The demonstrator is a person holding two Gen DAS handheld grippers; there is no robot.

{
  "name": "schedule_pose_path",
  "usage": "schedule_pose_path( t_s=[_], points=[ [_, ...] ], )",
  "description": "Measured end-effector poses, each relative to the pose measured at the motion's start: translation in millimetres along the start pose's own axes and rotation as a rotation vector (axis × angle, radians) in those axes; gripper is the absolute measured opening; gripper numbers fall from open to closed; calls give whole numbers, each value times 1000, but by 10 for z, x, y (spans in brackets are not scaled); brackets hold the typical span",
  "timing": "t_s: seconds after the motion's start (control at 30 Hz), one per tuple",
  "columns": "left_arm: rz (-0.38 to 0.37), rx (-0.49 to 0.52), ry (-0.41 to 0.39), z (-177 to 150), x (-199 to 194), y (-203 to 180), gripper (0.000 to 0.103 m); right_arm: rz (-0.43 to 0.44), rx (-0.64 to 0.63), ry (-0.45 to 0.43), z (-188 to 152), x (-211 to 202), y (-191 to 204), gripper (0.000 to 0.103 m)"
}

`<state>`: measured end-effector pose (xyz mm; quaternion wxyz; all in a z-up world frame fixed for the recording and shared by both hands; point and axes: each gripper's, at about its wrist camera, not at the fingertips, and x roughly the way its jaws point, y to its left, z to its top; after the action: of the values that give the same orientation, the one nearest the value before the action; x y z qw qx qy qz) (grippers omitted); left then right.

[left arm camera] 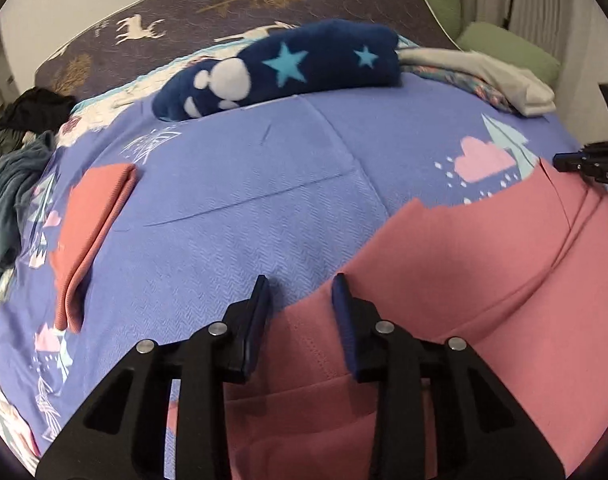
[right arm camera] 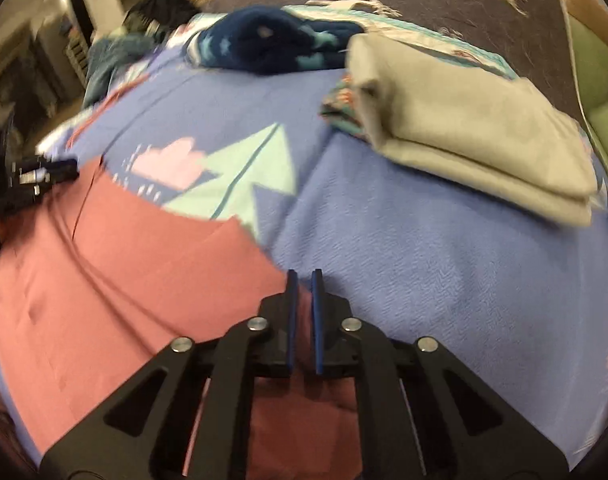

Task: Fold small clothes

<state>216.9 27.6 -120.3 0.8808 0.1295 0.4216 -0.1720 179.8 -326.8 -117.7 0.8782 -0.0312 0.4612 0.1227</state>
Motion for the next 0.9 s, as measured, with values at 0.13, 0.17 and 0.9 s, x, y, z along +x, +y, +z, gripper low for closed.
schedule_pose_path(
  t_s=[0.13,0.17,0.9],
  points=[
    [86,-36,-35,-104,-241,89,36,-99,107,-56,-119,-366,-172,12],
    [93,-53,-51,-117,-333,120,36,-79,117,-66,-167,-458,-183,11],
    [-85,-116,-77,-658,-1158,-107,0,153,180,-116,-832,-1199,304,4]
  ],
)
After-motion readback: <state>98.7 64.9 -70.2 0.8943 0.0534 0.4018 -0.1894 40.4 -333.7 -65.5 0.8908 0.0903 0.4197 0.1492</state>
